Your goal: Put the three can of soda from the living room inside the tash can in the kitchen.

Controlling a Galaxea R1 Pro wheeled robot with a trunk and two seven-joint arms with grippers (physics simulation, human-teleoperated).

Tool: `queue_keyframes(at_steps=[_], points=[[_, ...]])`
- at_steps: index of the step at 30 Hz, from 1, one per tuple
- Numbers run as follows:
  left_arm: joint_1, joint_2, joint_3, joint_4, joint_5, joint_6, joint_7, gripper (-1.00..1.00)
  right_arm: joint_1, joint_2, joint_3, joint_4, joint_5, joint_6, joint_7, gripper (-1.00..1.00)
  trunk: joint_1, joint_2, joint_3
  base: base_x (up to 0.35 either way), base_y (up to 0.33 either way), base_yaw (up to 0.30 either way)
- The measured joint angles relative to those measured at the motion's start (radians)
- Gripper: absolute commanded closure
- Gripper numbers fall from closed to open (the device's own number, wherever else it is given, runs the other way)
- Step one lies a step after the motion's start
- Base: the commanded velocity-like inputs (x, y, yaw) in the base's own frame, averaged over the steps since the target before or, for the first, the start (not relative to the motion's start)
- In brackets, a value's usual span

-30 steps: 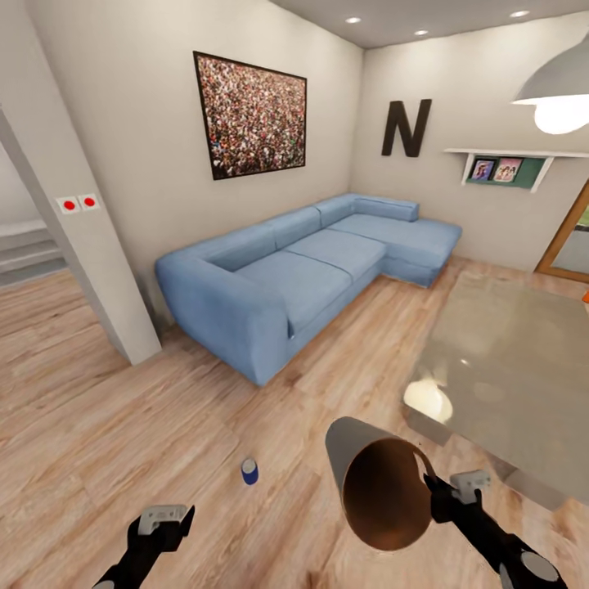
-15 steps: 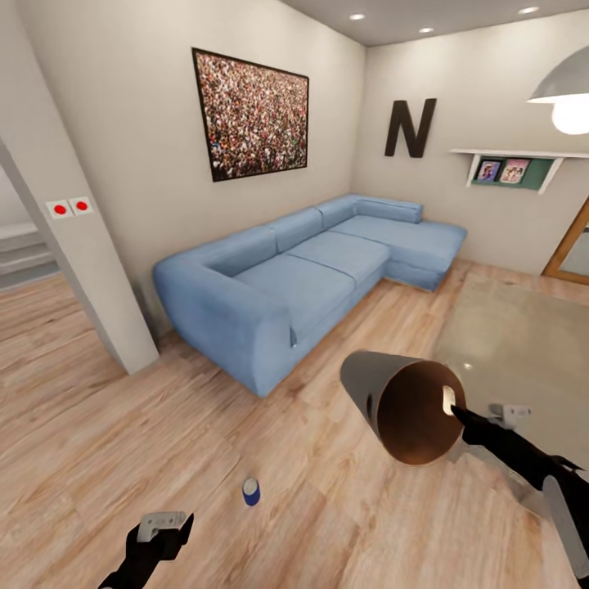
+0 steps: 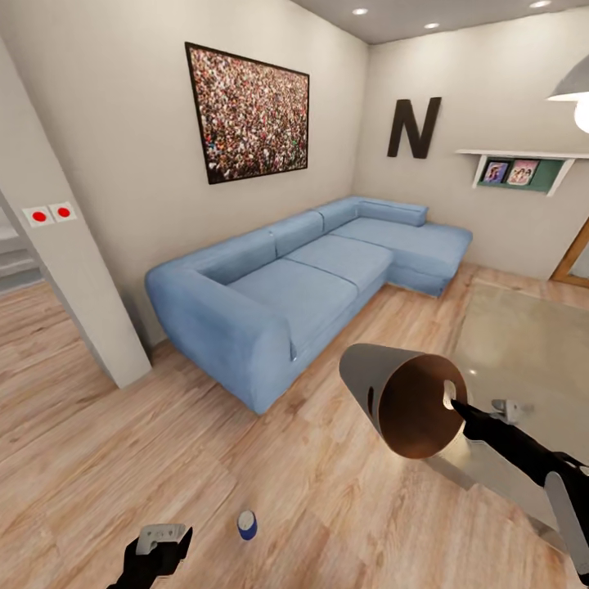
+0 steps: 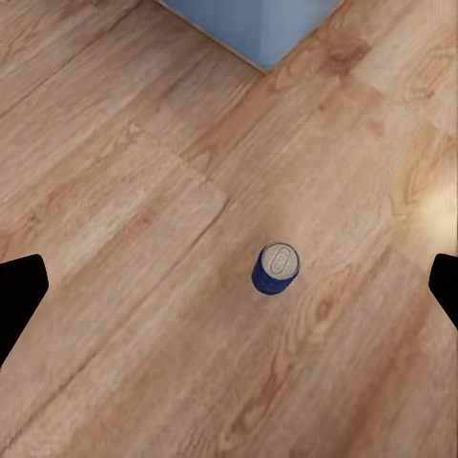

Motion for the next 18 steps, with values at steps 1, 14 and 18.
queue_keyframes(at_steps=[1, 14, 18], points=[[0.000, 0.000, 0.000, 0.001, 0.000, 0.000, 0.000, -1.00, 0.000, 0.000, 0.001, 0.000, 0.001, -0.001, 0.000, 1.00, 0.000, 0.000, 0.000, 0.324, -0.027, 0.000], [0.000, 0.000, -0.001, 0.004, 0.000, 0.000, -0.001, -1.00, 0.000, 0.001, 0.009, -0.002, -0.003, 0.007, 0.002, 1.00, 0.000, 0.000, 0.003, 0.305, -0.047, -0.097], [0.000, 0.000, -0.001, 0.004, 0.000, 0.000, -0.001, -1.00, 0.000, 0.001, 0.008, -0.002, -0.003, 0.000, 0.002, 1.00, 0.000, 0.000, 0.005, 0.210, -0.004, -0.127]])
